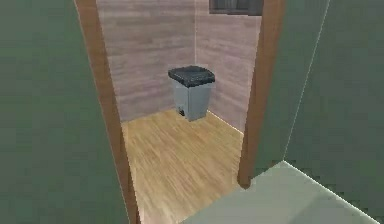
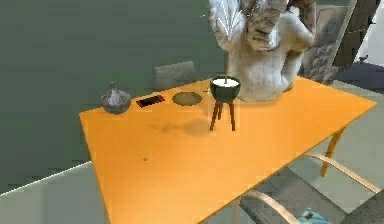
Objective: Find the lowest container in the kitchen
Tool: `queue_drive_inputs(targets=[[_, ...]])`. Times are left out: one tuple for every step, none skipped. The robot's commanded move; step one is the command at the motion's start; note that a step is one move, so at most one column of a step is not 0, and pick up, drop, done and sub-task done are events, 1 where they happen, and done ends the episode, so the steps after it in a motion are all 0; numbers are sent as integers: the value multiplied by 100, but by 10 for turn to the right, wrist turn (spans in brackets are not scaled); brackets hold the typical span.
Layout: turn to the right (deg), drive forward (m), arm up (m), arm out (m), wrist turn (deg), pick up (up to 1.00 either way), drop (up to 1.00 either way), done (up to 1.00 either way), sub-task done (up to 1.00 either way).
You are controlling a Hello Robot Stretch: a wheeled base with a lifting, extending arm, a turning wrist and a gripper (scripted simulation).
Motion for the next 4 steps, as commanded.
queue_drive_inputs(targets=[[60,0,0,0,0,0,0,0,0],[0,30,0,0,0,0,0,0,0],[-90,0,0,0,0,0,0,0,0],[0,25,0,0,0,0,0,0,0]])
